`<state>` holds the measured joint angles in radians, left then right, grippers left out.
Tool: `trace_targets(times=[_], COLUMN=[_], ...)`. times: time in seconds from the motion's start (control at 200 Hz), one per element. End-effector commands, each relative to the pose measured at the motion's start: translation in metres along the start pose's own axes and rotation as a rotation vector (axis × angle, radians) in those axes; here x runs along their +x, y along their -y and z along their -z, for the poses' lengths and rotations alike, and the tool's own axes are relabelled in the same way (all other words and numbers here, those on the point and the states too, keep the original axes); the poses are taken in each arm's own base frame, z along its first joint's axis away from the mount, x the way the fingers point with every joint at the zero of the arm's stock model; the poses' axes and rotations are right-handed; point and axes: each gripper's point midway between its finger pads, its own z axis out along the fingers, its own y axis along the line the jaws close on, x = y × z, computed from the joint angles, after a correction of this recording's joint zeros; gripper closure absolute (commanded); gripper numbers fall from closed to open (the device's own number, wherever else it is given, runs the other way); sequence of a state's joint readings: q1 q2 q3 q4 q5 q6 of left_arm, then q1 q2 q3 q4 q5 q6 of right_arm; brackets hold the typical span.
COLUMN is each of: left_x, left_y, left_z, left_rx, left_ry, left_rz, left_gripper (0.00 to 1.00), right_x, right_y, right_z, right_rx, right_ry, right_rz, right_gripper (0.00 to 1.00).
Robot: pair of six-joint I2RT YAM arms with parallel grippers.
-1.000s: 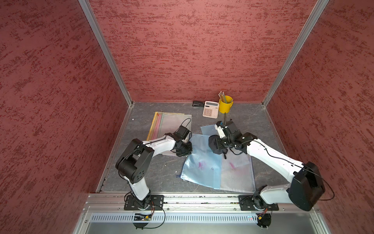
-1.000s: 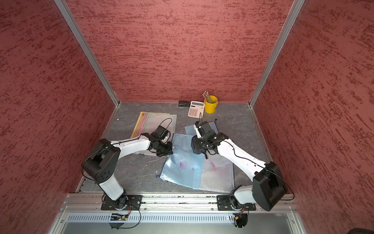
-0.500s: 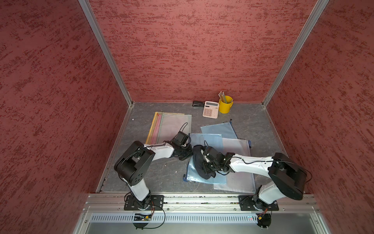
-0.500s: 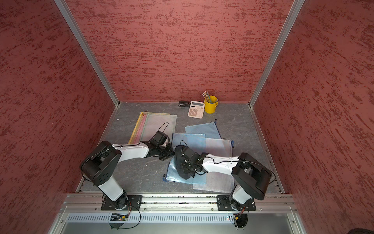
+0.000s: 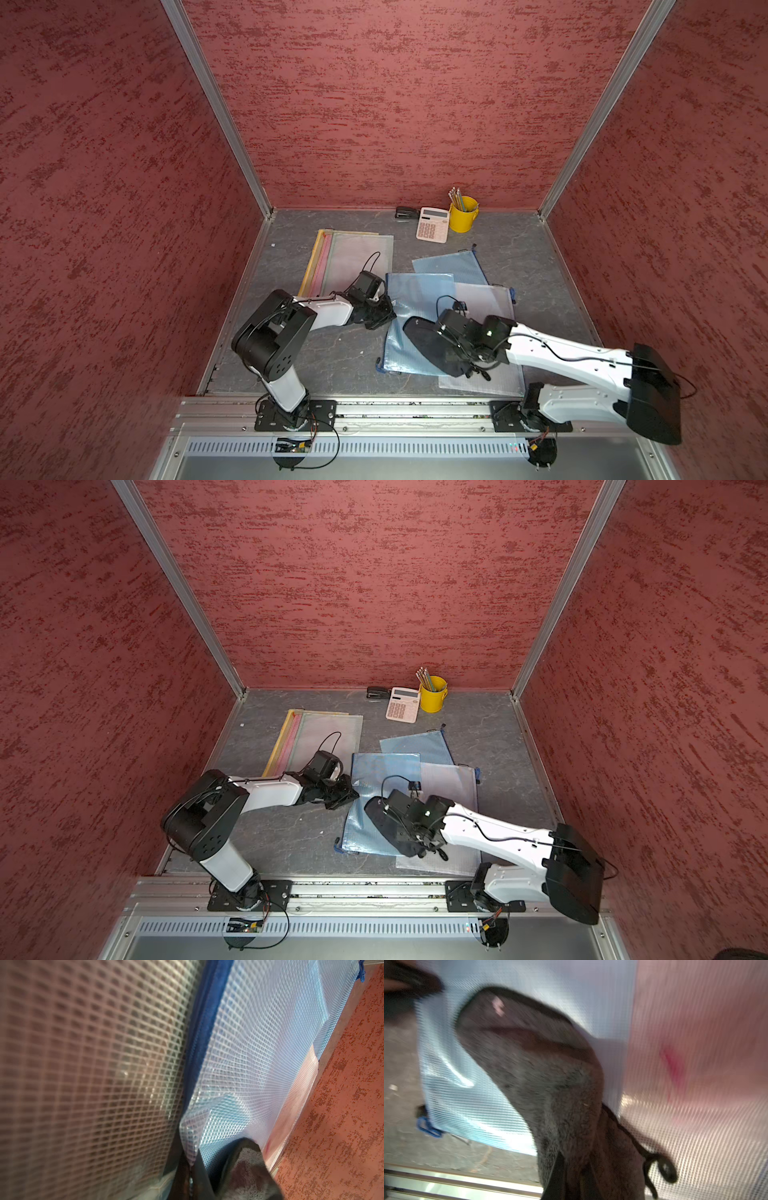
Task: Wipe the document bag
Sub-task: Wipe the dirt from the document bag.
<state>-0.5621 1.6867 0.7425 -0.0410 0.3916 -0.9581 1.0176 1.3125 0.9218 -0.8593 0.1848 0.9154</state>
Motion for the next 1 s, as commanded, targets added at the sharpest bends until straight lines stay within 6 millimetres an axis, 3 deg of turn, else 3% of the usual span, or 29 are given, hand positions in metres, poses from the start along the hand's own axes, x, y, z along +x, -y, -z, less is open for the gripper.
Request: trace_targets(times=[0.0,0.065,0.14,0.245,0.341,0.366,0.501,0.626,0.726,0.992], left_x=[0.0,0.001,-0.001,-0.003,-0.002,-0.001,0.004,0.008,0.008,0.011], left_y=[0.001,0.003,0.007,0.011,0.012,0.013,0.01,0.007,0.006,0.005], left_z=[0.0,-0.002,-0.004,-0.005,-0.008,-0.009,-0.012,-0.015,-0.015,-0.015], left_rx=[-0.004,0.005,0.015,0.035,0.045,0.05,0.051,0.045,0.044,0.036], left_ry=[0.01,0.009,0.013,0.017,0.01,0.006,-0.007,-0.02,-0.021,-0.039], left_rz=[-0.027,-0.025,-0.021,-0.006,0.001,0.005,0.011,0.013,0.011,-0.009], left_gripper=[1.0,1.0,1.0,1.0,1.0,1.0,1.0,1.0,1.0,1.0], right_x=[-0.062,-0.079,-0.079,-0.051,-0.033,-0.028,-0.028,-0.048,-0.06,-0.062], right_y=[-0.048,-0.086,-0.105,-0.096,-0.078,-0.074,-0.06,-0.067,-0.066,-0.031], right_z=[0.006,-0.011,-0.043,-0.095,-0.12,-0.124,-0.125,-0.101,-0.09,-0.115], right_rx=[-0.023,-0.078,-0.11,-0.095,-0.073,-0.065,-0.037,-0.091,-0.074,0.014], right_ry=[0.177,0.193,0.178,0.094,0.069,0.063,0.099,0.211,0.263,0.225], right_rz=[0.128,0.19,0.21,0.202,0.157,0.148,0.134,0.153,0.18,0.157], right_gripper=[1.0,1.0,1.0,1.0,1.0,0.95,0.59,0.28,0.15,0.17])
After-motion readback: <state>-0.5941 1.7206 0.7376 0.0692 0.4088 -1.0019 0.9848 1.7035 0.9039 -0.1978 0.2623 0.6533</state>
